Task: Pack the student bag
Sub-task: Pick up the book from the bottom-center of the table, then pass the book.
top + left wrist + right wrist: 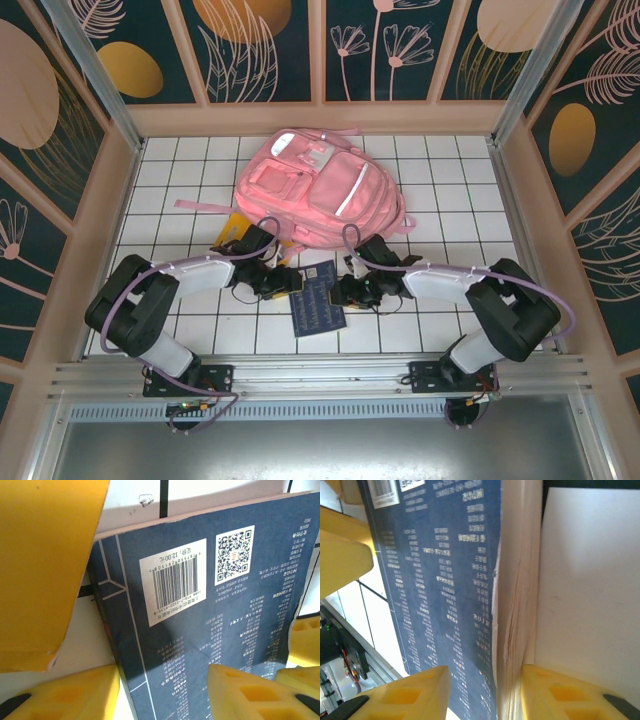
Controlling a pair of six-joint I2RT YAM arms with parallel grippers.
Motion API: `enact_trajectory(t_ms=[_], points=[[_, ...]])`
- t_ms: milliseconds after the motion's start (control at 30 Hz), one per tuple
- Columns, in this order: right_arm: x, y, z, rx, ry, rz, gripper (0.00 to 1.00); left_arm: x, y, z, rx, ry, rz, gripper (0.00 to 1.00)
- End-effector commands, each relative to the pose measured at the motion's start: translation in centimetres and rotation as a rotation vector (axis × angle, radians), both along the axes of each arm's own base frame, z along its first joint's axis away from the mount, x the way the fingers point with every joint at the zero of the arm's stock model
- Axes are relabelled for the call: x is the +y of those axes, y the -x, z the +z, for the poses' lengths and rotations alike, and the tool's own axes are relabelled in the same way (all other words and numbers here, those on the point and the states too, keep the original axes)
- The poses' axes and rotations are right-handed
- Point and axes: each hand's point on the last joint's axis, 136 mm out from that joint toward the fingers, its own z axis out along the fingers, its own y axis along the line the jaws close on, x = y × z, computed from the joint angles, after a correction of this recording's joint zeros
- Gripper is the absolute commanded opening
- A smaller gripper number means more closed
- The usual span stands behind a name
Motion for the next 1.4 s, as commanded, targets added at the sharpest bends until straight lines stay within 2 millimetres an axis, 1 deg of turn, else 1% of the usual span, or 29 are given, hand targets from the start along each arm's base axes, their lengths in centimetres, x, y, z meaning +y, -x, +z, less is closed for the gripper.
enact_trajectory(t_ms=[0,100,167,233,333,400,467,533,667,833,867,1000,1100,1200,1300,1367], points=[[1.4,-0.6,2.6,-0.032,-0.084,0.017,0.36,-0.6,0.5,-1.0,0.03,0.018,-0.017,0.51],[1.4,-0.7,2.7,-0.036,-0.084,0.016,0.27,-0.7,0.5,-1.1,0.032,0.018,-0.017,0.5],[1.5,-0.7,2.7,-0.037,-0.091,0.014,0.25,-0.7,0.5,-1.1,0.034,0.024,-0.018,0.5],[1.8,-0.8,2.6,-0.032,-0.103,0.015,0.2,-0.8,0.5,-1.0,0.035,0.031,-0.017,0.5],[1.7,-1.0,2.1,-0.034,-0.089,0.009,0.0,-0.8,0.5,-0.7,0.031,0.032,-0.017,0.5],[1.3,-1.2,2.0,-0.046,-0.064,-0.001,0.0,-0.6,0.3,-0.4,0.016,0.015,-0.015,0.49],[0.8,-1.6,2.7,-0.069,-0.06,-0.012,0.0,-0.1,-0.2,0.5,-0.016,-0.019,-0.012,0.5],[0.3,-1.9,4.1,-0.093,-0.081,-0.024,0.0,0.5,-0.9,1.8,-0.061,-0.052,-0.005,0.52],[-0.3,-2.1,7.8,-0.144,-0.14,-0.03,0.0,1.8,-2.3,4.8,-0.13,-0.069,0.018,0.54],[-0.2,-2.0,13.4,-0.237,-0.249,-0.017,0.0,3.5,-4.3,9.0,-0.205,-0.012,0.103,0.59],[-0.1,-2.1,14.5,-0.259,-0.271,-0.017,0.0,3.4,-4.6,10.0,-0.225,0.025,0.111,0.6],[0.2,-2.7,18.9,-0.334,-0.358,-0.018,0.0,1.7,-5.3,14.4,-0.3,0.207,0.108,0.68],[0.8,-2.8,21.8,-0.38,-0.424,0.003,0.0,0.4,-5.3,16.8,-0.333,0.331,0.085,0.73],[1.3,-2.8,23.9,-0.418,-0.484,0.021,0.0,-0.8,-5.3,18.6,-0.34,0.449,0.067,0.74],[1.6,-2.7,25.6,-0.451,-0.535,0.035,0.0,-1.3,-5.5,19.2,-0.342,0.508,0.071,0.75],[1.7,-2.7,26.3,-0.468,-0.557,0.04,0.0,-1.7,-5.4,19.6,-0.332,0.553,0.059,0.76]])
